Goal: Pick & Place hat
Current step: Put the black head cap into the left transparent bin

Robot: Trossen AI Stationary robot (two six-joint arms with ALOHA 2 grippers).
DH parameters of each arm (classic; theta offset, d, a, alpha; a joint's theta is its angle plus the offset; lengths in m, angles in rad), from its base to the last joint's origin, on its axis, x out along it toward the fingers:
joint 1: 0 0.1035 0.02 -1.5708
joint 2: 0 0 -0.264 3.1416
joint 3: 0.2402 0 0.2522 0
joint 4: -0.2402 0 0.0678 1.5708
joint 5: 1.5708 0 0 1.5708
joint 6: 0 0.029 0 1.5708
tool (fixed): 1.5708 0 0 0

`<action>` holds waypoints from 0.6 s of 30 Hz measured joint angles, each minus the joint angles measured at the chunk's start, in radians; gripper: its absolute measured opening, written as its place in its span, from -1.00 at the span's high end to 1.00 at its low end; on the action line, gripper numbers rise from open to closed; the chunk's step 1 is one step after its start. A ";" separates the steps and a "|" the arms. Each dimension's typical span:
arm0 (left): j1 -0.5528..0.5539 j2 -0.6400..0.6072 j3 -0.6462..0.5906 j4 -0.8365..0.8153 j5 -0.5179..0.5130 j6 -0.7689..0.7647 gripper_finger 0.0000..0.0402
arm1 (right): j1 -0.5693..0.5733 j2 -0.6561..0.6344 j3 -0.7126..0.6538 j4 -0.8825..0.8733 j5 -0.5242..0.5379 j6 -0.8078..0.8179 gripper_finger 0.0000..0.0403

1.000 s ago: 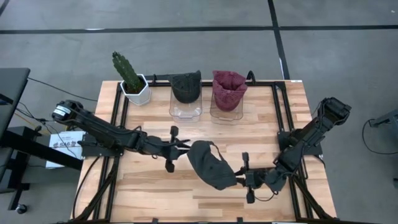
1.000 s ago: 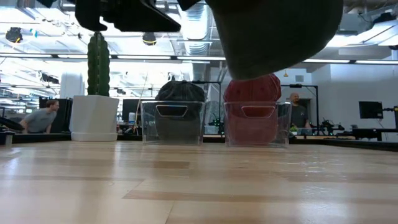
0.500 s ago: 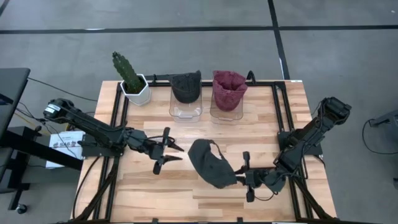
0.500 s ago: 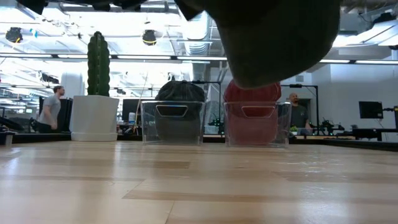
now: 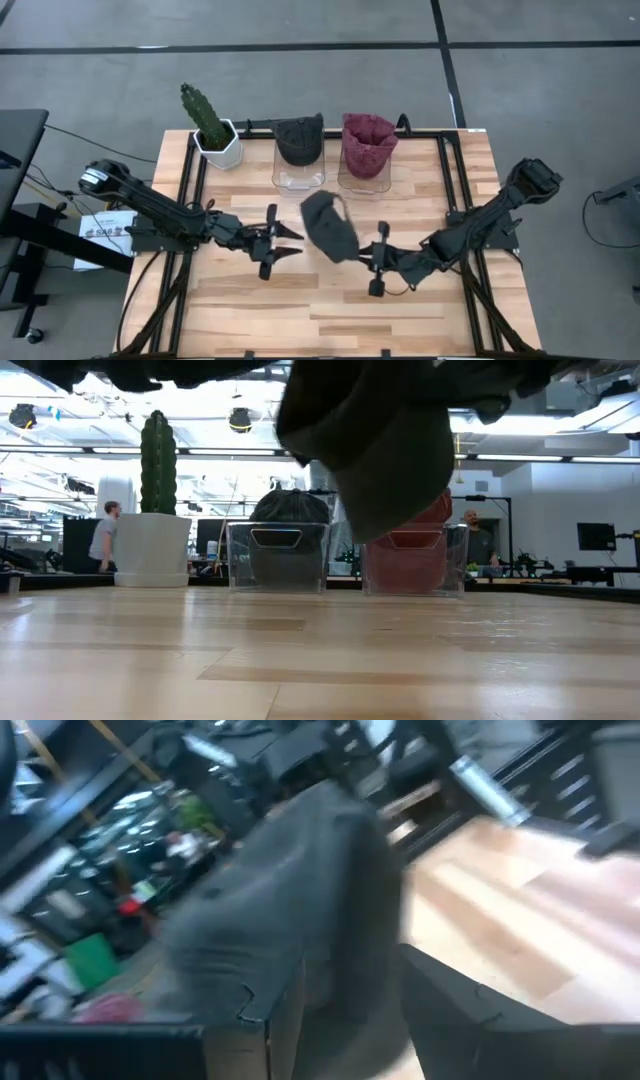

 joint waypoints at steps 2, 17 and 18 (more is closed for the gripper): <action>0.000 0.008 0.000 0.005 -0.049 0.019 0.23 | -0.012 0.017 0.000 0.020 -0.027 -0.003 0.99; 0.012 0.045 0.000 0.007 -0.087 0.047 0.24 | -0.008 0.024 0.000 0.178 -0.106 -0.135 0.99; 0.016 0.050 0.000 0.009 -0.086 0.058 0.24 | -0.008 0.024 0.000 0.182 -0.110 -0.142 0.99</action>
